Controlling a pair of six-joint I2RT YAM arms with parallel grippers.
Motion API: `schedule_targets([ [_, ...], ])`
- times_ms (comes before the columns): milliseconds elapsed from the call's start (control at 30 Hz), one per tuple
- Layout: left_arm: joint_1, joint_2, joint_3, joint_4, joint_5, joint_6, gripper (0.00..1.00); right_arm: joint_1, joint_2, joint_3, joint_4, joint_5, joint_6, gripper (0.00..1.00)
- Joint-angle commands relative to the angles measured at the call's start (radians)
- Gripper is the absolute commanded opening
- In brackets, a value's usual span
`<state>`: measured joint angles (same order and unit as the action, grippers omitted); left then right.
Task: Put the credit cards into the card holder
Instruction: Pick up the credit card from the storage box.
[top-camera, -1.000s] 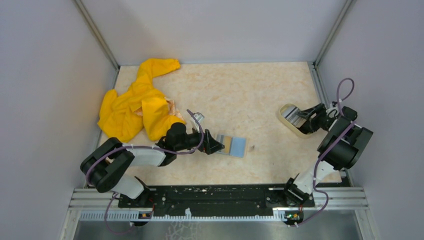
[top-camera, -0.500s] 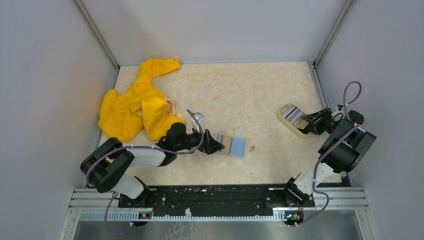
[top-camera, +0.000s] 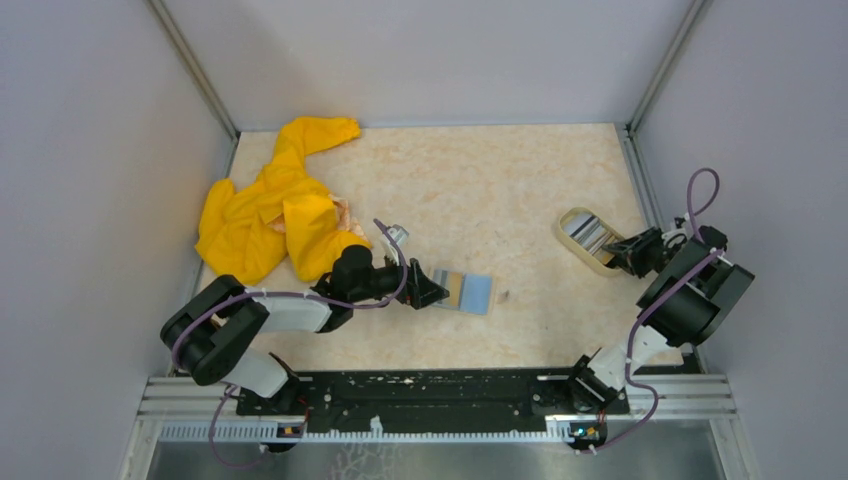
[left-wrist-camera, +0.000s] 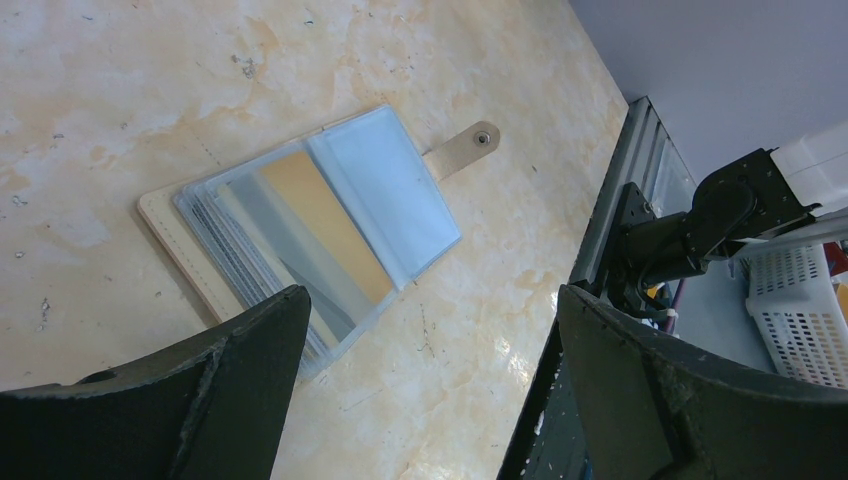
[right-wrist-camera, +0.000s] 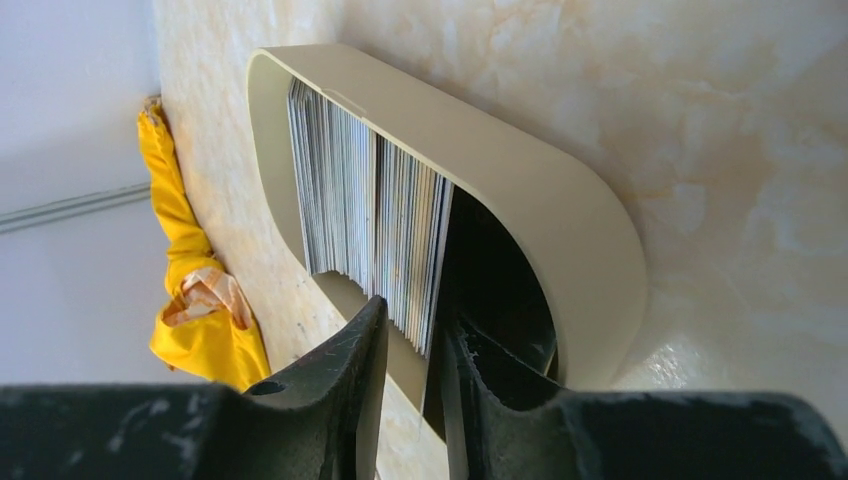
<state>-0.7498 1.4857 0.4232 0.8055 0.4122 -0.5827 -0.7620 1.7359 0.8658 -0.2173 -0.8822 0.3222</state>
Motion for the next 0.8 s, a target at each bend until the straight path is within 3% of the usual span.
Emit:
schedule_targets([
  [0, 0.004, -0.018, -0.006, 0.032, 0.019, 0.012, 0.99, -0.03, -0.042, 0.047, -0.022, 0.01, -0.04, 0.25],
  [133, 0.004, -0.019, -0.009, 0.032, 0.019, 0.011, 0.99, -0.039, -0.041, 0.048, -0.036, 0.014, -0.05, 0.16],
  [267, 0.004, -0.024, -0.016, 0.031, 0.016, 0.012, 0.99, -0.047, -0.048, 0.053, -0.05, 0.029, -0.059, 0.0],
  [767, 0.005, -0.077, -0.031, 0.018, -0.008, 0.012, 0.99, -0.097, -0.188, 0.093, -0.278, 0.076, -0.254, 0.0],
])
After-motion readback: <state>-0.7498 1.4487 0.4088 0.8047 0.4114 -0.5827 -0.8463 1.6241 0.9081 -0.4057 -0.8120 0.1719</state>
